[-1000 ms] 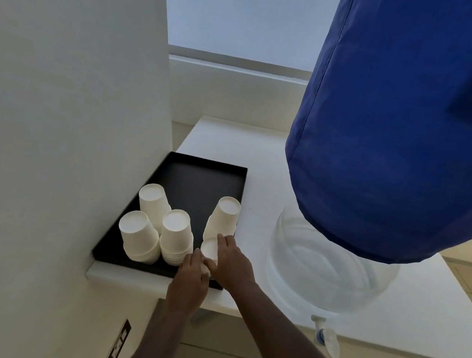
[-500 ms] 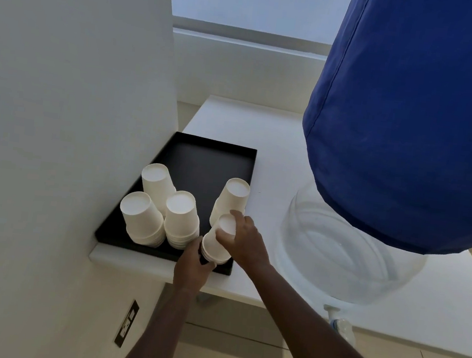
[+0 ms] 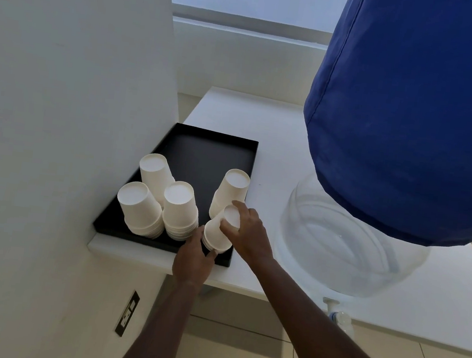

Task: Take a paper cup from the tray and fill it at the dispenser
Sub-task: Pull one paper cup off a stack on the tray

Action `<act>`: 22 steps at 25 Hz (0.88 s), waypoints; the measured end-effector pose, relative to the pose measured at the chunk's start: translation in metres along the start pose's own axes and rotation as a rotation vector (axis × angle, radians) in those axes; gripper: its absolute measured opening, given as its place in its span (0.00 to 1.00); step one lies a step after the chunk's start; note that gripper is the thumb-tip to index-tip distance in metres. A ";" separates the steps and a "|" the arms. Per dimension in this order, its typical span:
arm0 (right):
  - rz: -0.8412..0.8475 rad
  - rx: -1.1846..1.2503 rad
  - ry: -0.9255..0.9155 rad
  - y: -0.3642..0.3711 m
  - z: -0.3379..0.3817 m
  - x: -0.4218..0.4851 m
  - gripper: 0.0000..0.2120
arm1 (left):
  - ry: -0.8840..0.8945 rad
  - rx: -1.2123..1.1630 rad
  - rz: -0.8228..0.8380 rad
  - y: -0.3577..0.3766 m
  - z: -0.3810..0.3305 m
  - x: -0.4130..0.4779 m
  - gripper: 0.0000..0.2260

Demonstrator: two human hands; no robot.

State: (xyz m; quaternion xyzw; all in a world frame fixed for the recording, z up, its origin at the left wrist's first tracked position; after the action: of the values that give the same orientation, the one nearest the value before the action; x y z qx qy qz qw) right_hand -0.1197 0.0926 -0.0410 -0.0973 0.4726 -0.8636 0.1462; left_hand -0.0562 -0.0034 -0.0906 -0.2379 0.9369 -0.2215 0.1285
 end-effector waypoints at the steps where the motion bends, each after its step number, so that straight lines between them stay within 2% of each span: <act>1: 0.004 0.013 0.009 0.000 -0.001 0.001 0.23 | -0.001 0.001 -0.001 0.000 0.000 0.000 0.26; 6: 0.036 0.066 0.085 -0.002 -0.003 0.010 0.23 | 0.019 -0.017 -0.029 0.000 0.002 0.000 0.26; 11: -0.013 0.100 0.100 -0.006 -0.010 0.006 0.21 | 0.041 -0.046 -0.039 0.005 -0.002 0.003 0.31; 22: 0.026 0.040 0.025 -0.006 -0.010 0.010 0.21 | 0.092 0.025 -0.096 0.008 -0.003 -0.004 0.29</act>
State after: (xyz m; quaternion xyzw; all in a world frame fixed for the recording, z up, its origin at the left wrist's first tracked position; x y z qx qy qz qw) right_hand -0.1333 0.0998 -0.0410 -0.0774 0.4582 -0.8720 0.1535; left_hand -0.0570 0.0058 -0.0913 -0.2704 0.9266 -0.2496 0.0776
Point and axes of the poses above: each hand's wrist, its own x-axis towards the middle knuckle, its own y-axis out of the palm, z = x × y, the point moved 3 cm from there along x, towards the middle knuckle, and after that the axes turned 12 degrees about -x, right-handed, at the moved point
